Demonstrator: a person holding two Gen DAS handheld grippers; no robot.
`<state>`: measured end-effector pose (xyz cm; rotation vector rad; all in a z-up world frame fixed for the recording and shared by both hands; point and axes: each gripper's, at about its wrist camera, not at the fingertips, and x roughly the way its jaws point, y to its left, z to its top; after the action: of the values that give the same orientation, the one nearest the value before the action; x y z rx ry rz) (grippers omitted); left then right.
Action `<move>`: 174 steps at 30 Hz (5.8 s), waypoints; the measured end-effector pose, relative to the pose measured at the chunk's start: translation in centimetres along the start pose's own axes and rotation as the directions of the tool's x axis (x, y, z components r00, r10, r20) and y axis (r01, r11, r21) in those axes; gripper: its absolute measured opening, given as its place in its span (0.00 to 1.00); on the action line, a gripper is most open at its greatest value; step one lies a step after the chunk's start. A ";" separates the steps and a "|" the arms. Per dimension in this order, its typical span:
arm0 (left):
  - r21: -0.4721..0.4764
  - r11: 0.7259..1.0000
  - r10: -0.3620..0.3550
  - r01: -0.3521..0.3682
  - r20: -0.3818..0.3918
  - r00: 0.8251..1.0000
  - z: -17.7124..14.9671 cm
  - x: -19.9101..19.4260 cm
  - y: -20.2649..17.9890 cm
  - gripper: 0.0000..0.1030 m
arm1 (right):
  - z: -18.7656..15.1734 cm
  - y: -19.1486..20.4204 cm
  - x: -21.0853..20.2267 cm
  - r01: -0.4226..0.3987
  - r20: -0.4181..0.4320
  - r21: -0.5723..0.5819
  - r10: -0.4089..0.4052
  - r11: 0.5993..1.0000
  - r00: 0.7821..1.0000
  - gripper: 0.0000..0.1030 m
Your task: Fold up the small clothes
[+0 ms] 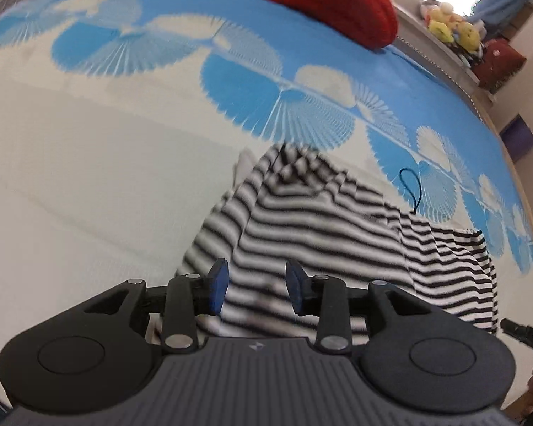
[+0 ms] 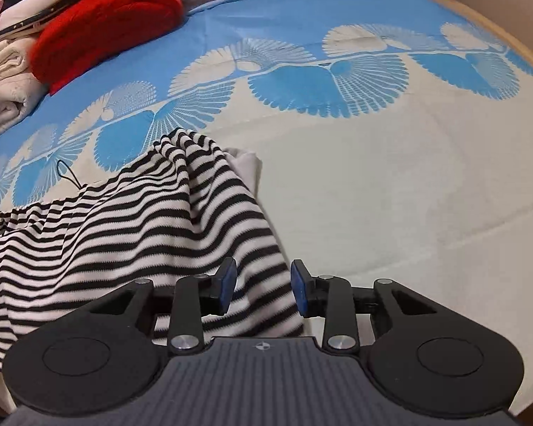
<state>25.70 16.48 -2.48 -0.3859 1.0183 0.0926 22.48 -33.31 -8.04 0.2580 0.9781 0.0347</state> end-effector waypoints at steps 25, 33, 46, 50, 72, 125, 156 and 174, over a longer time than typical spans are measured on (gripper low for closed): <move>0.115 0.983 0.129 -0.145 0.133 0.983 3.6 3.9 -0.9 0.32 | 3.3 0.7 3.7 0.095 0.036 0.053 -0.097 0.994 0.995 0.11; 0.176 0.983 -0.064 0.058 0.026 0.998 1.3 2.2 -2.2 0.35 | 2.6 3.5 0.7 -0.067 0.132 -0.083 0.077 0.994 0.988 0.27; 0.177 0.972 -0.134 0.153 -0.115 0.984 -1.4 4.0 -3.5 0.35 | 0.4 3.6 2.1 -0.095 -0.081 -0.098 0.087 0.991 0.993 0.39; 0.170 0.972 -0.134 0.159 -0.149 0.980 -2.1 2.3 -1.5 0.35 | -0.1 2.8 1.5 -0.065 -0.122 -0.113 0.051 0.991 0.991 0.40; -0.223 0.970 -0.126 0.092 -0.139 0.982 -1.1 1.3 7.3 0.70 | -1.2 -0.2 -8.6 -0.049 0.172 0.049 0.040 0.998 0.984 0.51; -0.022 0.948 -0.320 0.319 -0.039 0.947 -0.2 -2.2 -2.7 0.09 | 0.1 -0.6 -8.3 0.011 0.157 -0.063 -0.001 0.998 0.988 0.51; 0.012 0.999 0.040 -0.039 -0.134 0.990 0.6 -0.3 -1.3 0.11 | 1.1 1.5 -8.5 -0.054 0.186 -0.094 0.071 0.994 0.980 0.51; -0.232 0.967 -0.156 0.102 -0.227 0.961 0.5 7.0 8.2 0.62 | 1.1 1.9 -7.6 -0.022 0.165 -0.111 0.040 0.994 0.986 0.51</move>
<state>27.73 23.56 -10.39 -0.6770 1.2268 0.0390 19.28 -32.85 -0.78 0.1723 0.8028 0.0935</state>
